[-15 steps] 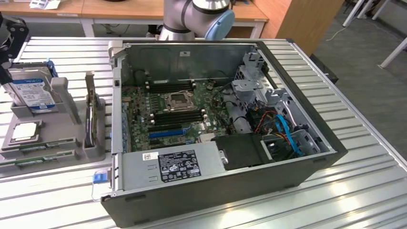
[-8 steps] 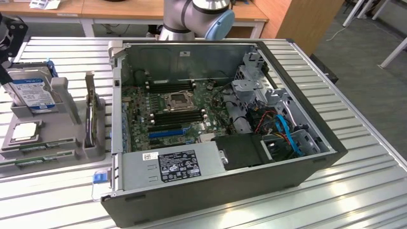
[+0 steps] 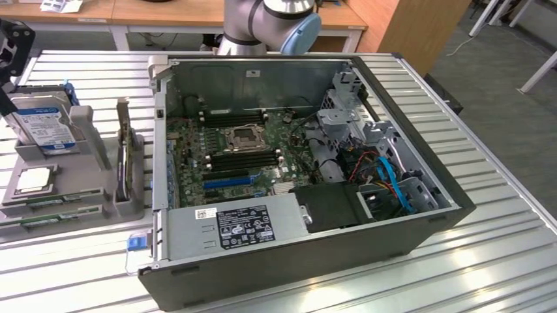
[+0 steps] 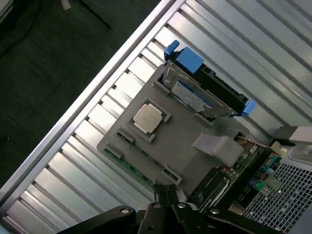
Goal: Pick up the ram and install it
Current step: 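Pick up the ram and move it above insertion slot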
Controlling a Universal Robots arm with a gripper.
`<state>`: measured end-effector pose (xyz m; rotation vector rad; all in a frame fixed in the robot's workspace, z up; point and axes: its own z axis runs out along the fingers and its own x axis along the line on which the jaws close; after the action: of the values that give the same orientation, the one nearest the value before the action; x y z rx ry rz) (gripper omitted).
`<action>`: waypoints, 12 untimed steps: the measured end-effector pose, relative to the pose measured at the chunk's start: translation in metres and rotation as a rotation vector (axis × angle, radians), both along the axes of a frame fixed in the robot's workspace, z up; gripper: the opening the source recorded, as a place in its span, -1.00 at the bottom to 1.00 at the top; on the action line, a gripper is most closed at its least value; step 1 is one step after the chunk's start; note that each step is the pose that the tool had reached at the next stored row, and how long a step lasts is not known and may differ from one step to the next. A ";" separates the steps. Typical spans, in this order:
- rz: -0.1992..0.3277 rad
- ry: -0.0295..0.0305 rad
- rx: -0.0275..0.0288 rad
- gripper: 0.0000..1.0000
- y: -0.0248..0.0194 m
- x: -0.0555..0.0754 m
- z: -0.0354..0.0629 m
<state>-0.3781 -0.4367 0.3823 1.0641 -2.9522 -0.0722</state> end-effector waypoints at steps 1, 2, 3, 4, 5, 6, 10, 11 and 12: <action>0.018 0.0000 0.0000 -0.80 0.0000 0.000 0.0000; 0.037 0.0000 0.0000 -0.80 0.0000 0.000 0.0000; 0.055 0.0000 0.0000 -0.80 0.0000 0.000 0.0000; 0.073 0.0000 0.0000 -0.80 0.0000 0.000 0.0000; 0.091 0.0000 0.0000 -0.80 0.0000 0.000 0.0000; 0.109 0.0000 0.0000 -0.80 0.0000 0.000 -0.0001; 0.183 0.0000 0.0000 -0.80 0.0000 0.000 -0.0001; 0.201 0.0000 0.0000 -0.80 0.0000 0.000 -0.0002; 0.218 -0.0001 0.0000 -0.80 0.0000 0.000 -0.0002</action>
<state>-0.3781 -0.4367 0.3821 1.3775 -2.8142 -0.0712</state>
